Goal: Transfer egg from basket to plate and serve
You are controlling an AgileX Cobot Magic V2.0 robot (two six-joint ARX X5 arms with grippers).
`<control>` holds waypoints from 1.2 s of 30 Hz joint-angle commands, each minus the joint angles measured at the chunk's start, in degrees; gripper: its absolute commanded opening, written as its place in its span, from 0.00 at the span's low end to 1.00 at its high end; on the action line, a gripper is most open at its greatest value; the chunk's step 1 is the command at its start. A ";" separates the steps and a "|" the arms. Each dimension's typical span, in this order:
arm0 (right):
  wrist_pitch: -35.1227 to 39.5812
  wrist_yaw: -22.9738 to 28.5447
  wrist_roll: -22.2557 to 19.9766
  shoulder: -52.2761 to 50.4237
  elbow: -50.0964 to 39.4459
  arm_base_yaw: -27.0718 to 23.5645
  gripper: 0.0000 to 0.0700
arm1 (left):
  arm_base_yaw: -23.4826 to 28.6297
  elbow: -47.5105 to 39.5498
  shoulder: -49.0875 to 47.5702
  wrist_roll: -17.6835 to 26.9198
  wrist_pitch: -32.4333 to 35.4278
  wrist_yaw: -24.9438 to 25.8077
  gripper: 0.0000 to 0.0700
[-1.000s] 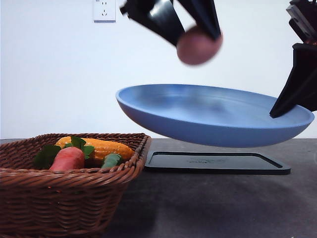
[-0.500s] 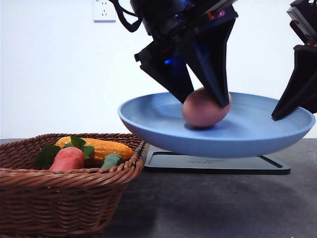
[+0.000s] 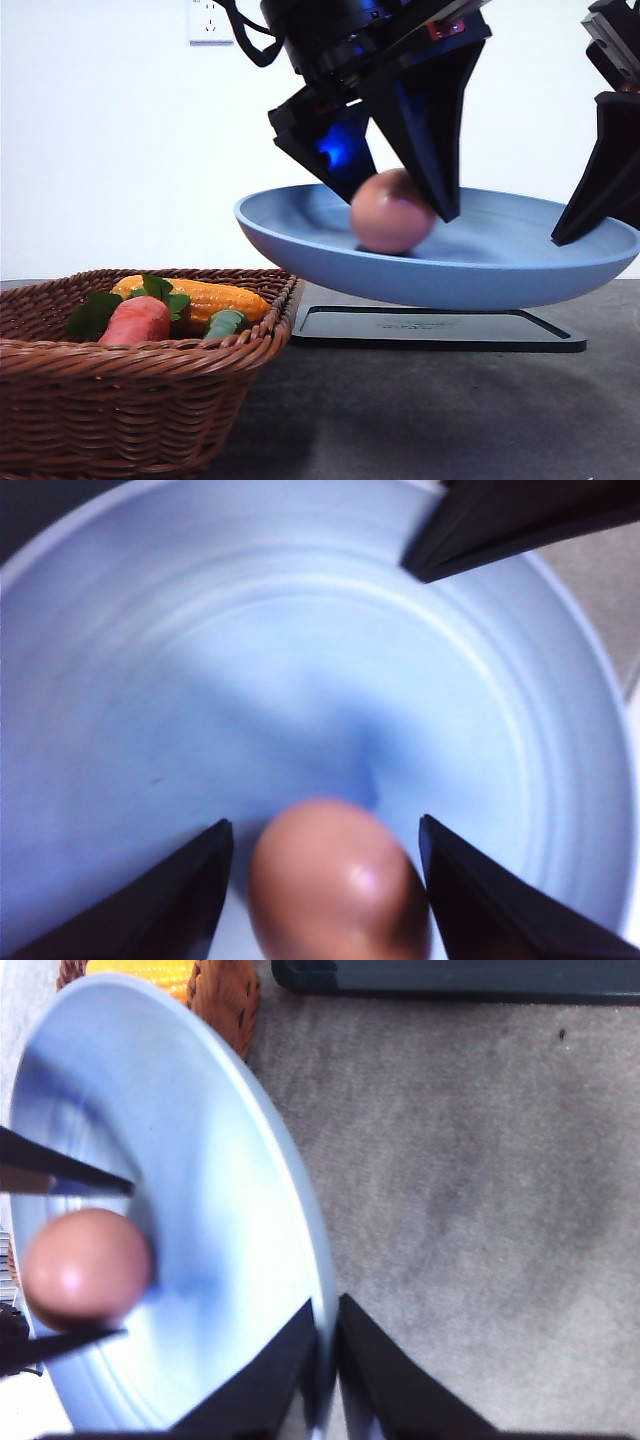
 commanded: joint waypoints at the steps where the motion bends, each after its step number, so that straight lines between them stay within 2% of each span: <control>1: 0.43 -0.68 0.70 0.44 1.09 0.18 0.00 | -0.40 0.93 -2.69 -0.22 -0.25 -1.88 0.54; 6: 0.58 -0.60 0.72 1.13 1.60 -0.51 0.00 | 0.37 0.93 -9.65 -0.67 -2.20 -6.38 0.54; 12: 0.40 -0.54 -1.19 4.49 4.68 -2.56 0.00 | 0.85 0.93 -19.96 -1.76 -3.21 -14.61 0.54; 22: 0.61 2.01 -4.02 18.59 17.31 -7.33 0.00 | 0.88 0.93 -34.66 -2.89 -5.79 -30.02 0.54; 28: 0.55 2.76 -3.89 30.09 26.44 -9.79 0.00 | 0.88 0.93 -40.27 -5.41 -8.90 -34.43 0.54; 36: 0.35 2.62 -3.27 44.47 36.95 -10.59 0.00 | 0.88 0.93 -43.60 -7.67 -11.71 -36.73 0.54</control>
